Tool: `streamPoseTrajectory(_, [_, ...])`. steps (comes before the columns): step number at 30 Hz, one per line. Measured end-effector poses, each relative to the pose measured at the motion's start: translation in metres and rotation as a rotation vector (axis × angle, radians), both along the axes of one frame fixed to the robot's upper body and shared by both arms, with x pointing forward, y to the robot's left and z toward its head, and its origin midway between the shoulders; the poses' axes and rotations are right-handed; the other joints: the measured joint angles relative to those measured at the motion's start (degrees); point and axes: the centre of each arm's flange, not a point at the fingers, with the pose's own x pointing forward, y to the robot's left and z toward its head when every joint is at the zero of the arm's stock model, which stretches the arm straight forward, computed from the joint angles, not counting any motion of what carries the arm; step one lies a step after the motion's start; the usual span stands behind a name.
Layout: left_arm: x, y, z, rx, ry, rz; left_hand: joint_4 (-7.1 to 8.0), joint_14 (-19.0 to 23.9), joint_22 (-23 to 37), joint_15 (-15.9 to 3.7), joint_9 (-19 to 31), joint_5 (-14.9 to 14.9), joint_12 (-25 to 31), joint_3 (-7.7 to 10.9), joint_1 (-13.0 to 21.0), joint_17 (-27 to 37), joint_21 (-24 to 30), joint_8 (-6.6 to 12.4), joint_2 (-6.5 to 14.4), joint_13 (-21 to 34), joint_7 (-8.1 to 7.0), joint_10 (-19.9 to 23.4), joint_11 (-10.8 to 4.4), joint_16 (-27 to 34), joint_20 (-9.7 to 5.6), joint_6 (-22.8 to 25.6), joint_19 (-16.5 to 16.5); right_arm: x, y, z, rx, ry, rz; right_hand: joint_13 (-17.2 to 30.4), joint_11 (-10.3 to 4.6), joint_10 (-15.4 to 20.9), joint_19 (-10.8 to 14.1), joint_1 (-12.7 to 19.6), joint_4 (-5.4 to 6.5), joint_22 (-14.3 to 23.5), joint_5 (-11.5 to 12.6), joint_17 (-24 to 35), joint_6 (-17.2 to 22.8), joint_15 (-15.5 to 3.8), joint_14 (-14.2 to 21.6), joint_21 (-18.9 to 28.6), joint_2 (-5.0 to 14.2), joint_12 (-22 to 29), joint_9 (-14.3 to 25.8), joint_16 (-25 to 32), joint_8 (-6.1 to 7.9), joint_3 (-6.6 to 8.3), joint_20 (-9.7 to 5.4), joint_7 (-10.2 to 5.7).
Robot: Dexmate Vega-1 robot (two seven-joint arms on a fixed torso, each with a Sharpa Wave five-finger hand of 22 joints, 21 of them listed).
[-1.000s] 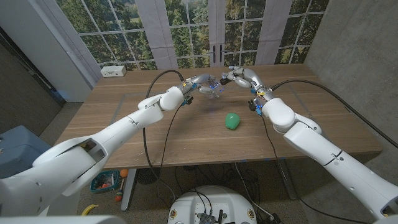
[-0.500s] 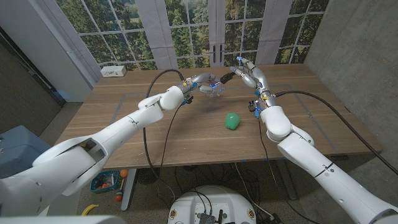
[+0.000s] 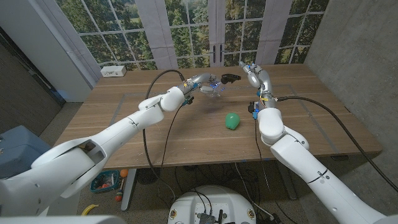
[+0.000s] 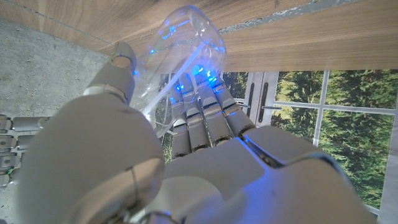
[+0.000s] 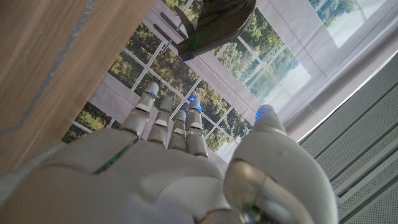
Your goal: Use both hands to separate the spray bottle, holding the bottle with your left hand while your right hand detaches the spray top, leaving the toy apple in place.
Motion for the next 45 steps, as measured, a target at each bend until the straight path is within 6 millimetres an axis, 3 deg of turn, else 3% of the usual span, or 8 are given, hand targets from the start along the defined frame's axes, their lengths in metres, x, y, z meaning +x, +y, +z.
streamPoseTrajectory(6, [-0.002,0.002,-0.002,-0.021,-0.014,0.015,0.01,0.0,0.0,0.02,0.0,-0.1,0.0,0.0,0.0,0.0,0.0,0.0,0.0,0.4,0.0,0.0,0.0,0.0,0.0,0.0,0.0,-0.01,0.001,-0.002,0.041,0.006,-0.081,0.9,0.14,3.2,-0.6,-0.8,-0.45,0.0,0.0,0.0,3.8,1.05,1.1,-0.3,-0.58,1.3,1.5,0.0,2.56,-0.45,1.03,-0.34])
streamPoseTrajectory(11, [-0.004,0.003,-0.006,-0.08,-0.058,0.037,-0.02,0.1,0.0,0.11,0.0,-0.2,0.0,0.02,0.0,0.2,0.3,0.0,0.0,0.4,0.0,0.0,0.0,0.0,0.0,0.0,0.0,-0.016,0.005,-0.003,0.063,0.039,-0.147,2.0,1.27,6.3,-0.7,-4.8,0.58,0.0,-0.6,0.3,8.9,1.88,1.9,-0.4,0.48,2.4,3.5,0.0,5.73,-1.49,1.93,1.22])
streamPoseTrajectory(14, [-0.006,0.003,-0.007,-0.124,-0.093,0.045,-0.11,0.1,0.0,0.11,0.2,-0.1,0.0,0.11,0.0,0.3,0.4,0.0,0.0,0.5,0.0,0.1,0.07,0.0,0.0,0.0,0.0,-0.018,0.007,-0.003,0.065,0.063,-0.161,2.4,1.41,7.8,-0.7,-5.7,0.58,0.0,-0.6,0.3,10.5,2.28,2.3,-0.4,0.1,2.8,4.2,0.4,6.64,-1.49,1.93,2.3])
streamPoseTrajectory(18, [-0.006,0.005,-0.011,-0.172,-0.122,0.054,-0.14,0.1,0.0,0.11,0.3,0.0,0.0,0.14,0.0,0.3,0.4,0.0,0.0,0.7,0.0,0.2,0.19,0.0,0.0,0.0,0.0,-0.019,0.008,-0.003,0.062,0.106,-0.155,2.7,1.71,8.1,-0.7,-6.2,0.58,0.0,-0.6,0.3,10.6,2.74,2.2,-0.6,0.63,3.3,4.3,0.4,6.64,-1.48,1.92,3.04])
streamPoseTrajectory(22, [-0.009,0.006,-0.01,-0.221,-0.169,0.05,-0.14,0.1,0.0,0.11,0.3,0.0,0.0,0.14,0.0,0.1,0.4,0.0,0.0,0.7,0.0,0.2,0.19,0.0,0.0,0.0,0.0,-0.022,0.008,0.007,0.049,0.13,-0.127,3.0,1.59,6.5,-0.9,-6.3,0.32,0.0,-0.6,0.3,8.1,2.87,0.8,-1.0,0.75,2.6,3.9,-0.5,5.08,-1.72,2.11,3.61])
streamPoseTrajectory(27, [-0.011,0.006,-0.012,-0.251,-0.204,0.048,-0.14,0.3,0.0,0.31,0.3,0.0,0.0,0.14,0.0,0.0,0.4,0.0,0.0,0.7,0.0,0.2,0.2,-0.1,0.0,0.0,0.0,-0.021,0.01,0.011,0.023,0.175,-0.094,3.0,1.7,6.2,-1.5,-6.3,0.0,0.0,-0.6,0.3,7.1,3.04,0.2,-1.1,0.75,2.3,3.6,-0.8,4.27,-1.4,2.01,3.72])
streamPoseTrajectory(36, [-0.012,0.002,-0.015,-0.248,-0.233,0.052,-0.14,0.3,0.0,0.3,0.3,0.3,0.0,0.14,0.0,0.0,0.4,0.0,0.0,0.7,-0.01,0.2,0.2,-0.1,0.0,0.0,0.0,-0.024,0.019,0.025,-0.026,0.174,-0.062,3.2,1.51,4.1,-2.0,-6.3,-0.88,0.0,-0.3,0.3,4.8,3.02,-0.9,-1.5,0.75,1.6,2.8,-1.3,2.68,-0.99,2.11,3.2])
streamPoseTrajectory(45, [-0.011,-0.001,-0.019,-0.213,-0.251,0.083,-0.13,0.3,0.0,0.3,0.3,0.3,0.0,0.13,0.0,0.0,0.9,0.0,0.0,0.7,-0.01,0.2,0.2,-0.2,0.01,0.0,-0.6,-0.021,0.037,0.026,-0.116,0.244,-0.052,3.5,0.99,3.4,-2.4,-5.8,-1.83,0.0,-0.3,0.3,3.6,2.97,-1.7,-1.5,1.29,1.3,2.3,-1.9,1.62,-0.5,1.7,2.76])
